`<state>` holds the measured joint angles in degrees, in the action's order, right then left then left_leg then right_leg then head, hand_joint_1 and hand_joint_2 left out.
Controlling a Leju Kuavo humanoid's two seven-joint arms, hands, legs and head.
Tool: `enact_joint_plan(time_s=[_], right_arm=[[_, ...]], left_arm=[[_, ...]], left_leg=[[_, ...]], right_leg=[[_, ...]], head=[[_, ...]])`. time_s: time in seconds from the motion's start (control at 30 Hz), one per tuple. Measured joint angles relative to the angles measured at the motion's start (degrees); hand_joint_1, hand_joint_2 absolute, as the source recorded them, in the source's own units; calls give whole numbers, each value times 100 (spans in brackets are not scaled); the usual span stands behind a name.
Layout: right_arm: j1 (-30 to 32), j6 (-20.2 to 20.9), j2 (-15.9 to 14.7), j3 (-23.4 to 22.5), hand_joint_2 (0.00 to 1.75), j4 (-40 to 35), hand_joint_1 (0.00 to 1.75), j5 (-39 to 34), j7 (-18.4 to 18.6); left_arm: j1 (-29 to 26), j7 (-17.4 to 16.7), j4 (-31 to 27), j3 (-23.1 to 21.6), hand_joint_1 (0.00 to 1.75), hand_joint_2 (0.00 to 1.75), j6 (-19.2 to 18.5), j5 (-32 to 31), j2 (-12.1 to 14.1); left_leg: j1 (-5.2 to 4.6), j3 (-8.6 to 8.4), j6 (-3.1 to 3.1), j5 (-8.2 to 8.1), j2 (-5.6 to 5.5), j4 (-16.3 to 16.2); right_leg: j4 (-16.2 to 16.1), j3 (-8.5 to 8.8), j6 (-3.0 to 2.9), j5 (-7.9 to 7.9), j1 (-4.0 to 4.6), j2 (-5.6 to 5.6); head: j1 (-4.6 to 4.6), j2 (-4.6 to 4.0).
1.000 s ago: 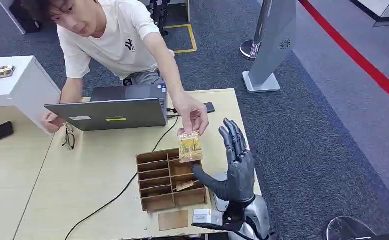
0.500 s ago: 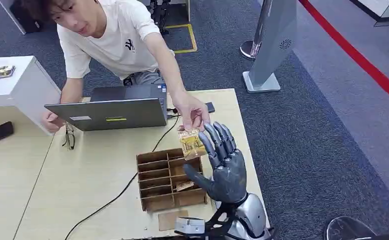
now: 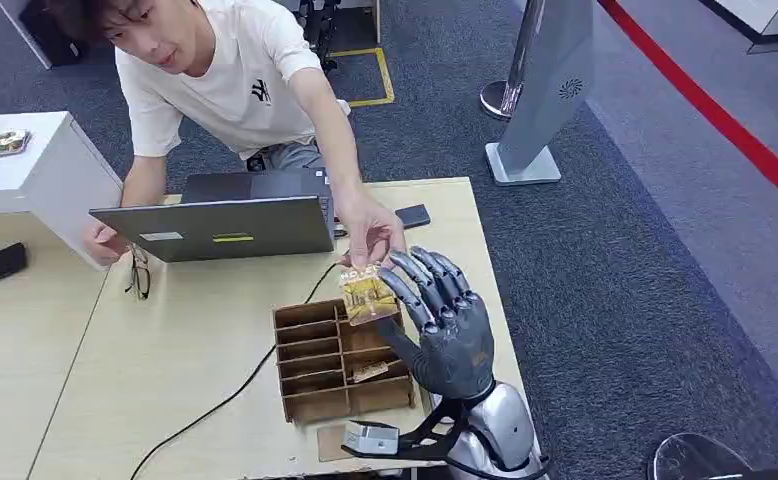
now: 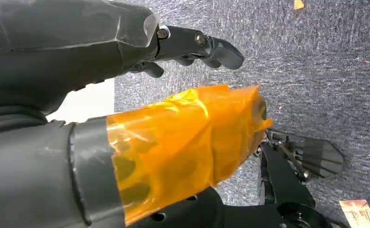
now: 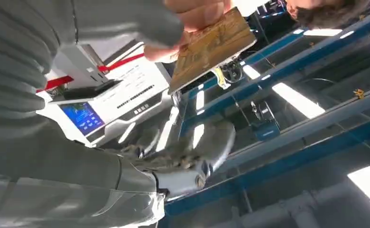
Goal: Pass the card to the sensor for recognition and then transmit it.
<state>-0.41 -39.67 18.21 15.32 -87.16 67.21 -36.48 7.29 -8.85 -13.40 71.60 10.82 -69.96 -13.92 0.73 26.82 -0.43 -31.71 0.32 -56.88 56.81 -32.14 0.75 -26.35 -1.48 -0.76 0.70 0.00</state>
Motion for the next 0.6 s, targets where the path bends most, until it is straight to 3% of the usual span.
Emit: enact_joint_plan(time_s=[0.6], right_arm=[[-15,0,7,0,175,247,175,-227,42]], left_arm=[[1,42,2,-2,0,0,37,0,-4]], left_leg=[[0,0,0,0,0,0]], right_leg=[[1,0,0,0,0,0]], head=[[0,0]])
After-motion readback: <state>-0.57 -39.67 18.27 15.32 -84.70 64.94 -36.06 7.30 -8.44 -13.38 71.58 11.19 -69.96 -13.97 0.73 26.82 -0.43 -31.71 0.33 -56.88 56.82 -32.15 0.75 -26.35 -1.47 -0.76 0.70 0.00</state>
